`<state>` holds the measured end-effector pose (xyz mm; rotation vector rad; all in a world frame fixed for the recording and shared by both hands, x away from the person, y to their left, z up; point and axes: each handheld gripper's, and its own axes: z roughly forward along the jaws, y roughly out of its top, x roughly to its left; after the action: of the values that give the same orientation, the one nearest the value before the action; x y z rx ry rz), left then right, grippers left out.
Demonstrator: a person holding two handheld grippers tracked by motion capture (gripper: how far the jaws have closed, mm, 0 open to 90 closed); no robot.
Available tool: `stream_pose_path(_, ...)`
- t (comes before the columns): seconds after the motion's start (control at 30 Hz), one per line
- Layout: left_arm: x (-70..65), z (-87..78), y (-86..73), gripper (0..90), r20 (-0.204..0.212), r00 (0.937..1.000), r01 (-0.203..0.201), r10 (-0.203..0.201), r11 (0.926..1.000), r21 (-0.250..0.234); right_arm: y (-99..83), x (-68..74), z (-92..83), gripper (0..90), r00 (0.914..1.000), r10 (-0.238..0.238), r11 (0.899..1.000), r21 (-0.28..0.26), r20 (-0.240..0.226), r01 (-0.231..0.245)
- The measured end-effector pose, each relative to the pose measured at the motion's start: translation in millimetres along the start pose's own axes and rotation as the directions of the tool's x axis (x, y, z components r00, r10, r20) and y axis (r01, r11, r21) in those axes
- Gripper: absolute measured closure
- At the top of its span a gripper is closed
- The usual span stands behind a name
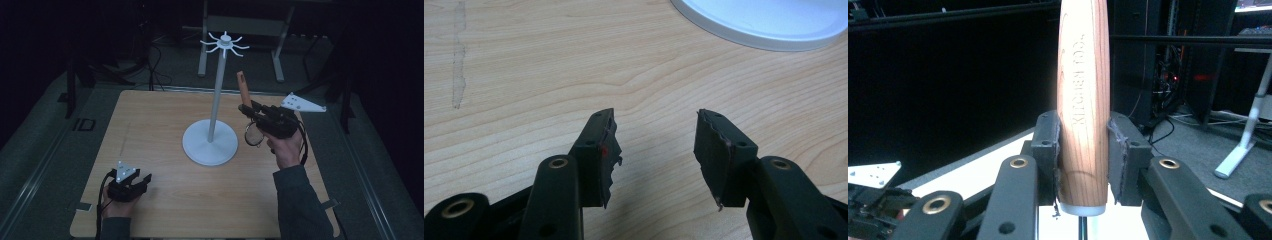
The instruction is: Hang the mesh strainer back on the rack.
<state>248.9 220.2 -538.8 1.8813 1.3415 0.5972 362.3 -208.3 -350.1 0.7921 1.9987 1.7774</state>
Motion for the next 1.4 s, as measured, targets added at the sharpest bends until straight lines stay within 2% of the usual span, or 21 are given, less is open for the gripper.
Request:
stream_pose_path(0.47,0.2,0.2,0.0,51.4,-0.002,1.0000,0.000,0.000,1.0000,-0.001,6.2,-4.3,-5.4,69.3,0.9998,0.019,0.999,-0.041,0.006,-0.018)
stream_pose_path(1.4,1.0,-0.4,0.1,51.3,-0.005,1.0000,0.006,-0.006,1.0000,-0.001,23.5,-0.5,-6.3,69.3,0.9996,0.029,0.993,-0.115,0.004,-0.028)
